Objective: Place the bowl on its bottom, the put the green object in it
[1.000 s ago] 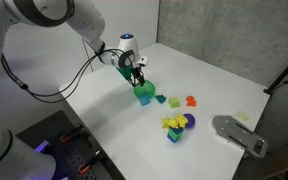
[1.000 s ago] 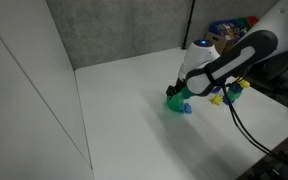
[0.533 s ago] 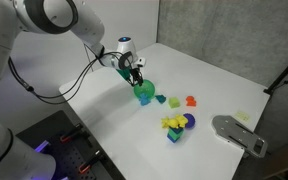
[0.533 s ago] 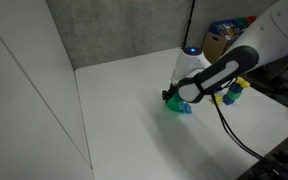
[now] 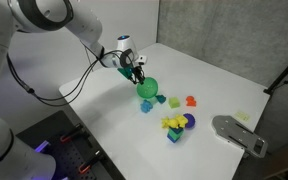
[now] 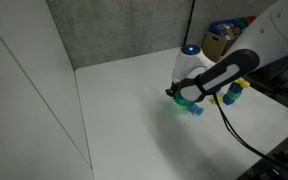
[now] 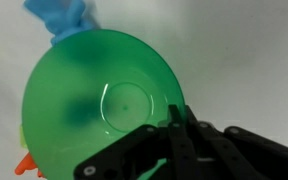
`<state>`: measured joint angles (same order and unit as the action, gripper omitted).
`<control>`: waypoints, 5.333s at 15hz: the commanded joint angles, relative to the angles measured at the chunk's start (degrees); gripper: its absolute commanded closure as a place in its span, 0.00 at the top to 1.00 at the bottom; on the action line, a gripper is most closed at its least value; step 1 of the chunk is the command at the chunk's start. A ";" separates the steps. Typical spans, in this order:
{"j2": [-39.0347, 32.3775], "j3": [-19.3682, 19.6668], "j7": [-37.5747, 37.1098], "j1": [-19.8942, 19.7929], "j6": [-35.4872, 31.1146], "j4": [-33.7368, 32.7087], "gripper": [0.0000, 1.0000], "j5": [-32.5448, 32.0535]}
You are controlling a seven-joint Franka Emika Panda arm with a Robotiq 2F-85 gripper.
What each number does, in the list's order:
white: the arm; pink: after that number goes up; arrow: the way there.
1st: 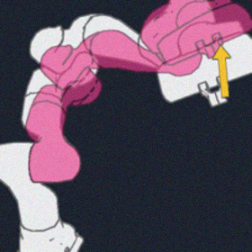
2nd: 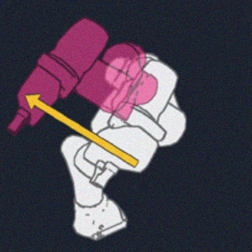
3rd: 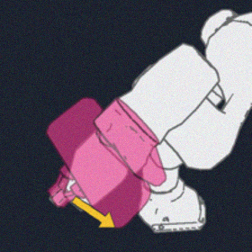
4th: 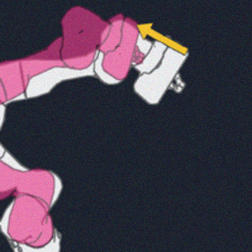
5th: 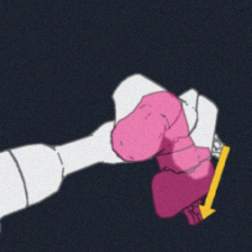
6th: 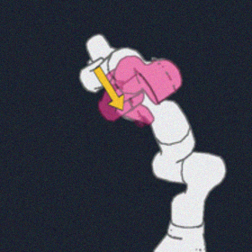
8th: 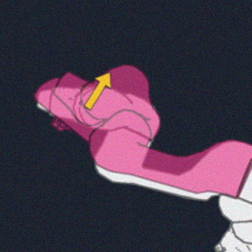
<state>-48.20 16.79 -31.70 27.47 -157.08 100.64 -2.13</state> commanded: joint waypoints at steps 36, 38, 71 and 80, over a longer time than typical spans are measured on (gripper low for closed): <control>12.99 -22.16 12.45 -3.33 20.94 14.66 0.33 -9.71; 13.08 -22.12 12.47 -3.14 20.94 14.79 0.49 -9.74; 15.16 -16.15 18.48 -21.14 25.78 8.23 1.00 0.38; 7.78 -12.17 16.71 -22.35 11.01 6.65 1.00 0.29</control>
<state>-37.87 4.36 -15.50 6.05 -143.82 108.93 -2.05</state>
